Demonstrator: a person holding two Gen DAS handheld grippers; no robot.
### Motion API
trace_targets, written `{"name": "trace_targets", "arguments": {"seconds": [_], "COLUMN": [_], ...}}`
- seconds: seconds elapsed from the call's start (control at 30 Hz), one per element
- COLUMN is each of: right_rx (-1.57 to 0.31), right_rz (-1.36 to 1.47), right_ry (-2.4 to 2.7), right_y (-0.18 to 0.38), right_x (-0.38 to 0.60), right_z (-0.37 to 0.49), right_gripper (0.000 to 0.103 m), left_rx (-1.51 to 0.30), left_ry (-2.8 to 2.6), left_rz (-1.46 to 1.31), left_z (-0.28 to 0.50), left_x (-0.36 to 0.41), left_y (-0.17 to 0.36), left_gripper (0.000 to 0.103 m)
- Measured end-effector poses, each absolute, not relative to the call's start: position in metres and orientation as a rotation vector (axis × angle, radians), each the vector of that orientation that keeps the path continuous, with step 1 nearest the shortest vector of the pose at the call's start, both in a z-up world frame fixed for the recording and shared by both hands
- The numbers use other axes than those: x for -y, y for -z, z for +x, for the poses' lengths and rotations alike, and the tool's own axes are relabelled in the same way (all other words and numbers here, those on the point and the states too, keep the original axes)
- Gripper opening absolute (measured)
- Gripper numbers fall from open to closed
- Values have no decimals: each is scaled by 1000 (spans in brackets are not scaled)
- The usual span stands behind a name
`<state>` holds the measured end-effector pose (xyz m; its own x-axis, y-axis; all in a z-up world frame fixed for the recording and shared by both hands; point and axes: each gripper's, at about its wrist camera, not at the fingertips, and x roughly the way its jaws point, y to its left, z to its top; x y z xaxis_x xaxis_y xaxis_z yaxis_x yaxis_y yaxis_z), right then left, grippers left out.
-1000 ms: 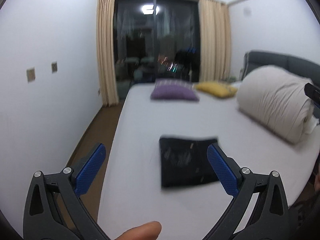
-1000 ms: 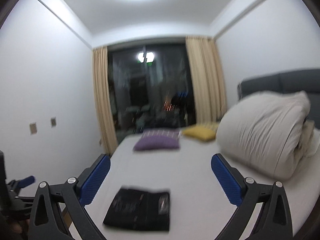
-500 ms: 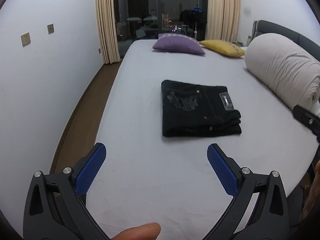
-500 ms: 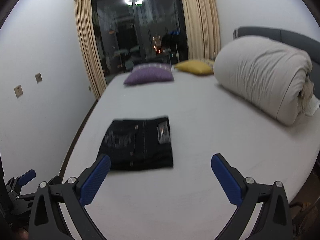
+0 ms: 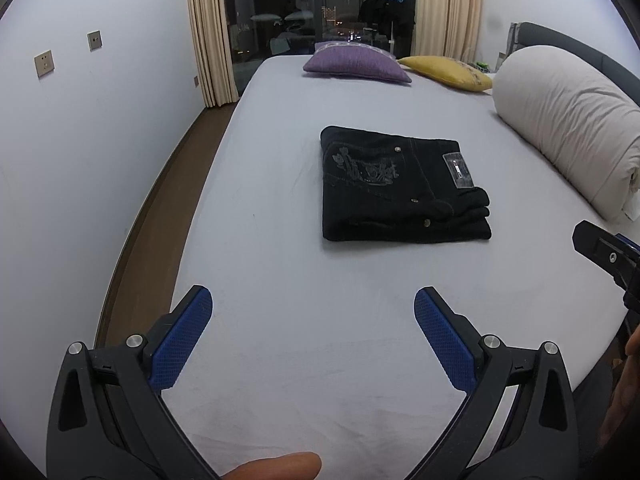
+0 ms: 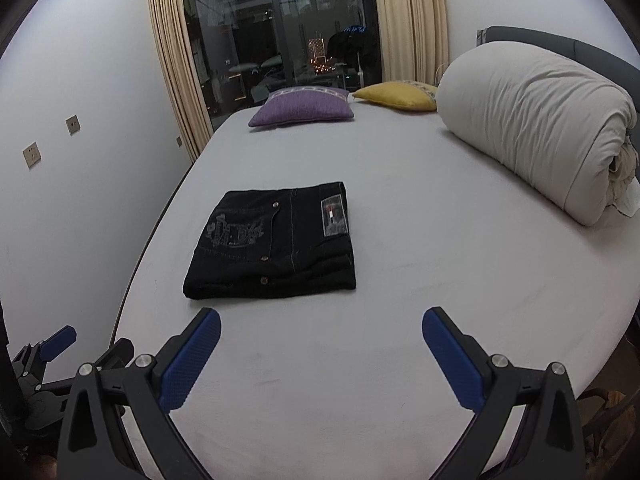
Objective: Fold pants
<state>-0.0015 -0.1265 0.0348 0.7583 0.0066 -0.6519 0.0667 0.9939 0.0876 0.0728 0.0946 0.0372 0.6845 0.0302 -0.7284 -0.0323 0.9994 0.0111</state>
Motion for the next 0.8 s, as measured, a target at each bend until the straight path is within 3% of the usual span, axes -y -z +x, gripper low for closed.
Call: {"name": "trace_targets", "arguments": {"seconds": [0.8], "right_rx": [-767], "right_rz": [98], "right_ry": [16], "right_y": [-22], "right_x": [119], "right_z": [4], "right_gripper": [103], "left_rx": [-852], "left_ry": [-20], "left_rz": [-15], "left_z": [77], "left_x": [-100], "left_y": [-25], "left_gripper": [103]}}
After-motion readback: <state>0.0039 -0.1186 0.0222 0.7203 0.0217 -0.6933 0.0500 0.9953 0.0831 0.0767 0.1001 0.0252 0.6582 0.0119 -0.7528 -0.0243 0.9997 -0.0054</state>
